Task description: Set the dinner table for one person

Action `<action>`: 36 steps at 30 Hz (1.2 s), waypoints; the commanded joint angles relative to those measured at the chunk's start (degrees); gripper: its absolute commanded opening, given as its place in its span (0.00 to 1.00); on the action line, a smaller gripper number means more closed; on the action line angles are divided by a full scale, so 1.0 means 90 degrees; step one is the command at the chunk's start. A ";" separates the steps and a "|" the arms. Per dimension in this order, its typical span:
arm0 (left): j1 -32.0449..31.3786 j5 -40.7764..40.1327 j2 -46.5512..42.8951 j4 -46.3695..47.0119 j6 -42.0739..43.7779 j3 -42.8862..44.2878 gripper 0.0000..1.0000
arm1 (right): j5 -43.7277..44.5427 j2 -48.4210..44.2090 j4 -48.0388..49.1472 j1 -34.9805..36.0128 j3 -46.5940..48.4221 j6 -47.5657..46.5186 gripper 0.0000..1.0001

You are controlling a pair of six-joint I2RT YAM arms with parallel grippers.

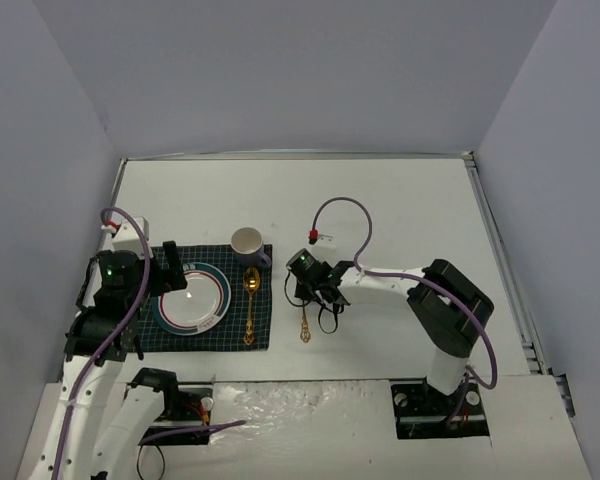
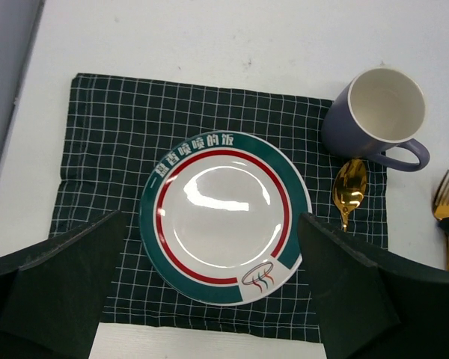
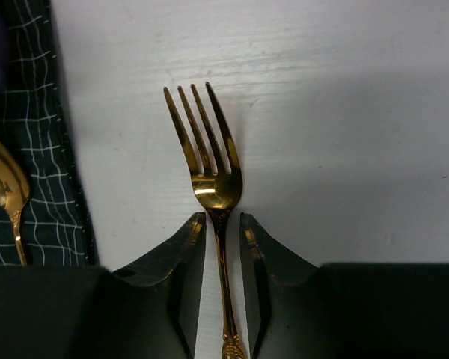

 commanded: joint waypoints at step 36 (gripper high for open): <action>-0.5815 -0.2128 0.6720 0.1251 -0.4581 0.2519 0.93 | 0.1222 -0.5646 -0.1131 -0.2936 -0.1575 -0.2298 1.00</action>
